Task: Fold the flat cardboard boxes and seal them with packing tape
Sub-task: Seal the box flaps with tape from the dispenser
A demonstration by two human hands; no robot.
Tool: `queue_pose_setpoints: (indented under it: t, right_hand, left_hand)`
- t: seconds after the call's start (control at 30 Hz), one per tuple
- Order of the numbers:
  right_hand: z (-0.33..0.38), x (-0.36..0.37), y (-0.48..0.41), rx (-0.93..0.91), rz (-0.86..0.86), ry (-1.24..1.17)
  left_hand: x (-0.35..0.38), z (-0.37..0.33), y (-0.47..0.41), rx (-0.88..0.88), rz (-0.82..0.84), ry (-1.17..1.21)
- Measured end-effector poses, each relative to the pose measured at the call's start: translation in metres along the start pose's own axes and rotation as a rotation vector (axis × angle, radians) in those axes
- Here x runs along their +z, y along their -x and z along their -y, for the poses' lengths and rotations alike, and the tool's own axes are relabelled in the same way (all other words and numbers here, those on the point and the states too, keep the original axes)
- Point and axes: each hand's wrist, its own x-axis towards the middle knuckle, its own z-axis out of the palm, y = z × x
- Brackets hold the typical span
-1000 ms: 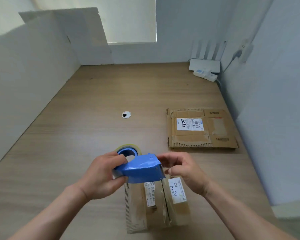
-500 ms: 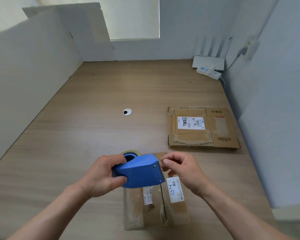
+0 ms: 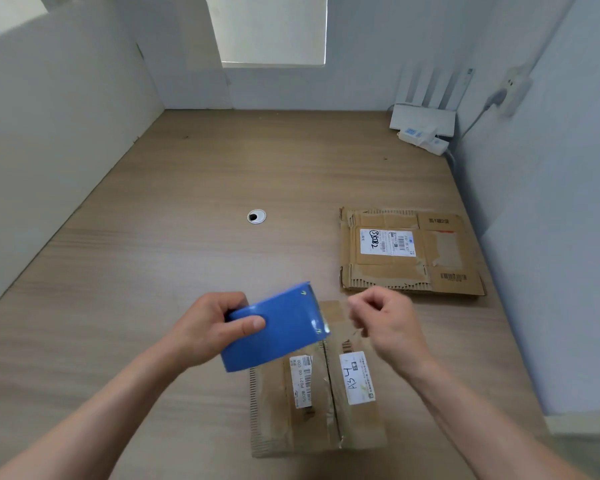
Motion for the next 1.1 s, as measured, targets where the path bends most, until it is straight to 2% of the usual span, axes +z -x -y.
queue_pose_setpoints:
  t: [0.07, 0.17, 0.3, 0.47, 0.83, 1.0, 1.1]
  right_hand:
    - [-0.006, -0.022, -0.012, 0.062, -0.103, -0.009]
    - [-0.023, -0.030, -0.021, 0.210, -0.088, 0.045]
    - [-0.044, -0.015, -0.024, 0.304, -0.090, 0.130]
    - [-0.056, -0.003, -0.031, 0.278, -0.136, 0.258]
    - [-0.066, 0.010, -0.038, 0.184, -0.116, 0.536]
    - [-0.074, 0.014, -0.037, 0.200, -0.124, 0.571]
    - [-0.085, 0.020, -0.032, 0.241, -0.155, 0.505]
  left_hand:
    - [-0.018, 0.008, -0.002, -0.087, -0.027, 0.005]
    - [-0.026, 0.016, -0.007, -0.189, 0.040, -0.031]
    - [-0.018, 0.025, -0.024, -0.273, 0.082, -0.128]
    - [-0.015, 0.034, -0.031, -0.337, 0.073, -0.168]
    - [-0.009, 0.043, -0.033, -0.404, 0.059, -0.195]
    - [-0.007, 0.041, -0.035, -0.422, 0.067, -0.253]
    - [-0.002, 0.042, -0.038, -0.429, 0.073, -0.274]
